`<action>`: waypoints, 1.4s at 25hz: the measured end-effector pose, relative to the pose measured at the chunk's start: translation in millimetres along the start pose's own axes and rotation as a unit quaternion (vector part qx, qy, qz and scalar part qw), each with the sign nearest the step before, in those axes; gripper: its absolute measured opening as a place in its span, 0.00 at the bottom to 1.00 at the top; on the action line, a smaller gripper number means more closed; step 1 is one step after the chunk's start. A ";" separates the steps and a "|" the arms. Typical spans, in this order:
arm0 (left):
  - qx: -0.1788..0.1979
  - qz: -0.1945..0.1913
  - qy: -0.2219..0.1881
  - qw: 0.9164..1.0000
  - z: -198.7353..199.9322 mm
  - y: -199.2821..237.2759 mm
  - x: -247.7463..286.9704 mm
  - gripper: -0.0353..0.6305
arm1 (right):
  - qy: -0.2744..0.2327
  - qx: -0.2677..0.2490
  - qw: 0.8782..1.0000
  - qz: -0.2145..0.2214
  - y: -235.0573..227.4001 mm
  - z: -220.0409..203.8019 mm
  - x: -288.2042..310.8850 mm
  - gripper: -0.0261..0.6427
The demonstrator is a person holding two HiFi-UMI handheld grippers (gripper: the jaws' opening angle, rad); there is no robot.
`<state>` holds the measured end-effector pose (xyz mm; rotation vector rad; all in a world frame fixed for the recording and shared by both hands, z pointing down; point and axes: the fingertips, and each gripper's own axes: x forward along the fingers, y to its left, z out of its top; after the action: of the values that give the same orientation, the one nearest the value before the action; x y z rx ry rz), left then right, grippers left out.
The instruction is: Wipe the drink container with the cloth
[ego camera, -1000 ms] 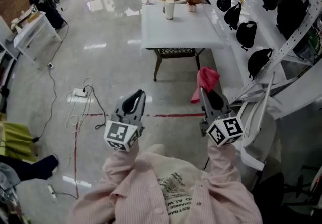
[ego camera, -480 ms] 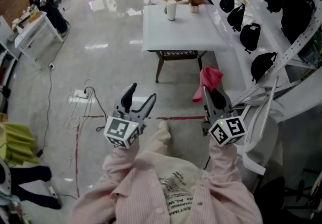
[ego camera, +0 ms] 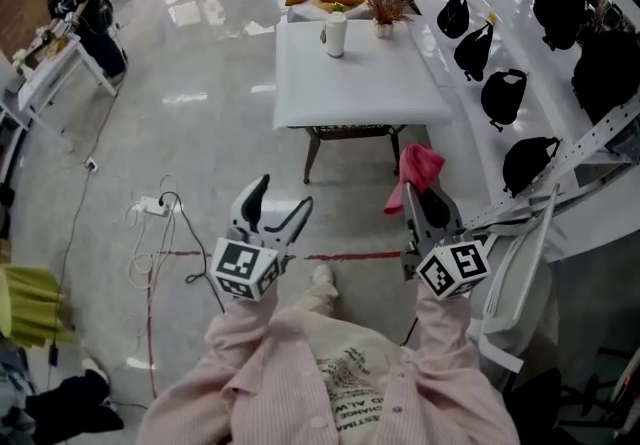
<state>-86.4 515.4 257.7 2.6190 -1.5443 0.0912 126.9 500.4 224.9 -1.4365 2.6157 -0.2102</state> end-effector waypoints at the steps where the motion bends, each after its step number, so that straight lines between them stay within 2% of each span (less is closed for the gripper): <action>1: 0.000 0.000 0.002 1.000 0.7 6.4 10.0 0.56 | 0.001 0.001 1.000 -0.001 -6.1 0.1 11.1 0.11; 8: 0.001 -0.002 0.016 1.000 4.6 58.6 75.5 0.57 | 0.000 0.005 1.000 0.000 -36.8 2.3 91.2 0.11; 15: -0.003 -0.010 0.023 1.000 6.0 97.9 124.1 0.58 | 0.006 0.009 1.000 -0.007 -58.0 -2.5 146.3 0.11; 28: -0.002 -0.025 0.021 0.999 5.5 141.9 193.6 0.57 | 0.022 0.021 0.999 -0.019 -96.1 -18.5 217.4 0.11; 35: -0.004 -0.020 0.030 0.999 1.5 166.4 252.1 0.57 | 0.025 0.031 0.999 -0.010 -139.0 -29.0 271.1 0.11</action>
<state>-110.1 216.1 291.2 2.6149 -1.4683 0.1572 92.1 198.8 263.0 -1.4547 2.6107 -0.3324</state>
